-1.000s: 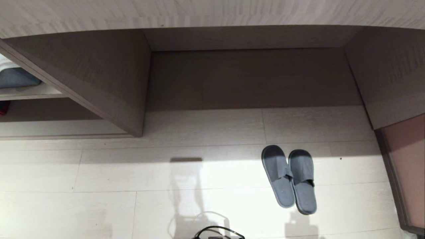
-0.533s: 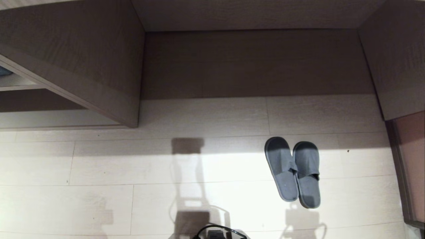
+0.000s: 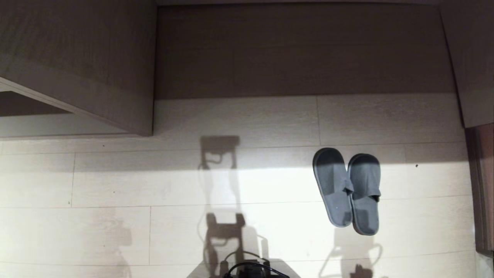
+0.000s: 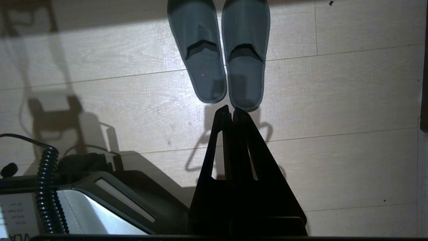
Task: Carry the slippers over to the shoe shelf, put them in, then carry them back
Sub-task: Pick up the slippers on the floor
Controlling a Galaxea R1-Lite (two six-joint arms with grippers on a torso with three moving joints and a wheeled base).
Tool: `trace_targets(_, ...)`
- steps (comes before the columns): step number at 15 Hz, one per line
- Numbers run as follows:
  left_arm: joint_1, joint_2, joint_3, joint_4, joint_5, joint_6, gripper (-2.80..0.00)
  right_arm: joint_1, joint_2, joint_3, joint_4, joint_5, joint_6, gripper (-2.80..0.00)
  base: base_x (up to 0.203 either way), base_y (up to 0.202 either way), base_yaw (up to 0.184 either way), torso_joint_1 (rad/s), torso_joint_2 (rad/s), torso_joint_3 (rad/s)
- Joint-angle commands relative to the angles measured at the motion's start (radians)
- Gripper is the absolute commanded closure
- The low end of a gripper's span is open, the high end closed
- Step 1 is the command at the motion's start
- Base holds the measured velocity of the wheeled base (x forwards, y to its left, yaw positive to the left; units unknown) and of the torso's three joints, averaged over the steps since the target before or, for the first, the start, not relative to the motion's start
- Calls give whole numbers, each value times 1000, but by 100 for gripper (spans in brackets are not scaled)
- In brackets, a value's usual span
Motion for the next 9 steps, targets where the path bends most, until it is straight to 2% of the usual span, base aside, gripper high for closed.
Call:
trace_targets(1, 0, -1, 0, 0, 0, -1, 0, 0, -1, 0, 0, 0, 0, 0, 0, 0, 0, 1, 2, -196)
trace_targets(9, 1, -1, 0, 0, 0, -1, 0, 0, -1, 0, 0, 0, 2, 0, 0, 0, 0, 2, 2, -196)
